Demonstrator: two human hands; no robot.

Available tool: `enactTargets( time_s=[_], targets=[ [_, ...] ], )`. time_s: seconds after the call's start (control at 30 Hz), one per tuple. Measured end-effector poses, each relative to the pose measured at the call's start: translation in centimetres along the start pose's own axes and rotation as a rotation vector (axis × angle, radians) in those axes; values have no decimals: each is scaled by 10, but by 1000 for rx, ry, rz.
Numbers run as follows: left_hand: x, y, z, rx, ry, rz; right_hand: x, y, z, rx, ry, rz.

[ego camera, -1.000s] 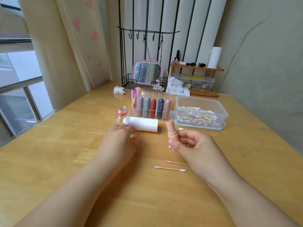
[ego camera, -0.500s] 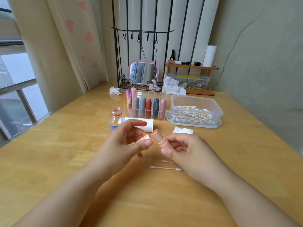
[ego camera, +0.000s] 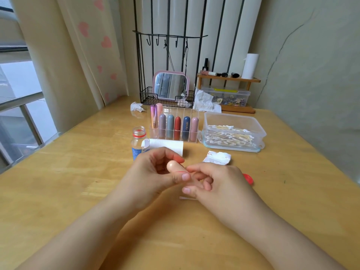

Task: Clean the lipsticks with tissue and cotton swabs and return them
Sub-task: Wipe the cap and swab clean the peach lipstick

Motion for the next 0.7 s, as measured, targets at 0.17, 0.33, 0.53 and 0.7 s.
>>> enactTargets(
  time_s=[0.17, 0.33, 0.53, 0.7],
  targets=[
    [-11, -3, -1, 22, 20, -26, -13, 0, 3, 56, -19, 44],
    [3, -2, -23, -71, 480, -112, 4, 14, -2, -22, -37, 54],
    [54, 22, -79, -269, 890, -248, 30, 55, 10, -30, -87, 41],
    [91, 75, -85, -260, 1137, -202, 49, 119, 46, 73, -136, -84]
  ],
)
Point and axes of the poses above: each hand's wrist, its own y-axis towards the middle knuckle, its own x-axis out of the back of the hand, z = x × y, the point moved 6 cm from there along y, towards the middle knuckle, and after that the axes turned 8 degrees about -x, right-handed, at the moved point
